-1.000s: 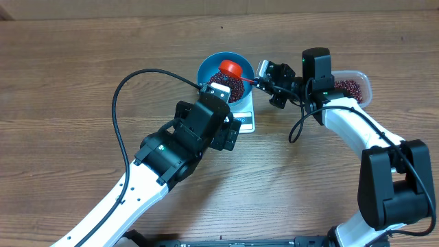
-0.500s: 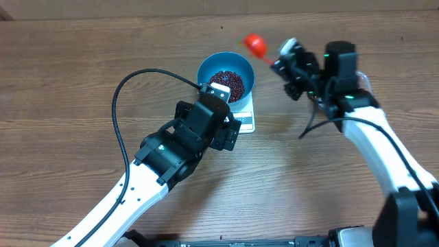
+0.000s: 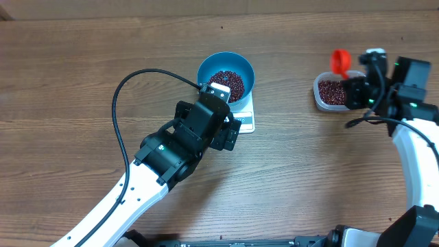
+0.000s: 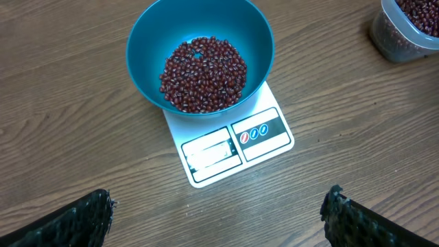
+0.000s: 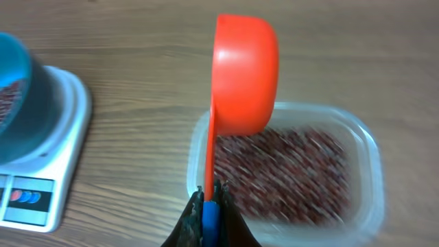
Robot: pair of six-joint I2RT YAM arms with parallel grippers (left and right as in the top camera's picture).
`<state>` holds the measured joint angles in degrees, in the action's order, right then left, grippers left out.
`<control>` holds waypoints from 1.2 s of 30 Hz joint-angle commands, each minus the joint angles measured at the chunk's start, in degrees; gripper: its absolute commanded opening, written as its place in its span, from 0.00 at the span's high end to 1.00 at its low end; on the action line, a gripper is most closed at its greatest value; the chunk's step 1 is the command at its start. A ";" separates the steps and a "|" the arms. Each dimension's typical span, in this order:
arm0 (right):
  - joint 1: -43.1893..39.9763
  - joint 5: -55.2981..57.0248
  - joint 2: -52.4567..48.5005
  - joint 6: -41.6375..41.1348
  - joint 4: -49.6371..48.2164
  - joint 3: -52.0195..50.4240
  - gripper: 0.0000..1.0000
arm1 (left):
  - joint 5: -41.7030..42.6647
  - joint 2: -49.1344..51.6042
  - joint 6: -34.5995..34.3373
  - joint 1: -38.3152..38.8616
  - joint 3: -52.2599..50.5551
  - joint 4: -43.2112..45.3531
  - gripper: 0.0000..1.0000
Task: Scoop item into bowl and weigh 150g on scale
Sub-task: 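Move the empty scoop back over the bean tub, then lower the red scoop into the beans with the right gripper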
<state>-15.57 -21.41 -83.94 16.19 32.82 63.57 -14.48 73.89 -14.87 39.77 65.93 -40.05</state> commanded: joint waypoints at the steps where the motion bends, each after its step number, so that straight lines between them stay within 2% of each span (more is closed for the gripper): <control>1: -2.69 0.39 1.31 -1.20 1.09 0.22 0.96 | -0.94 -0.83 -0.37 0.00 -0.15 0.15 0.00; 16: -3.67 0.83 -2.25 -0.74 3.89 0.17 0.96 | -0.94 -0.83 -0.37 0.00 -0.15 0.15 0.00; 21: -3.67 0.81 -2.34 -0.74 3.72 0.17 0.87 | -0.94 -0.83 -0.39 0.00 -0.15 0.15 0.01; 36: -3.67 0.81 -2.34 -0.76 3.67 0.17 0.89 | -0.94 -0.83 -0.39 0.00 -0.15 0.15 0.01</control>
<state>-19.09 -20.58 -86.21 15.25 36.86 63.57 -14.63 73.89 -14.87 39.77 65.93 -40.07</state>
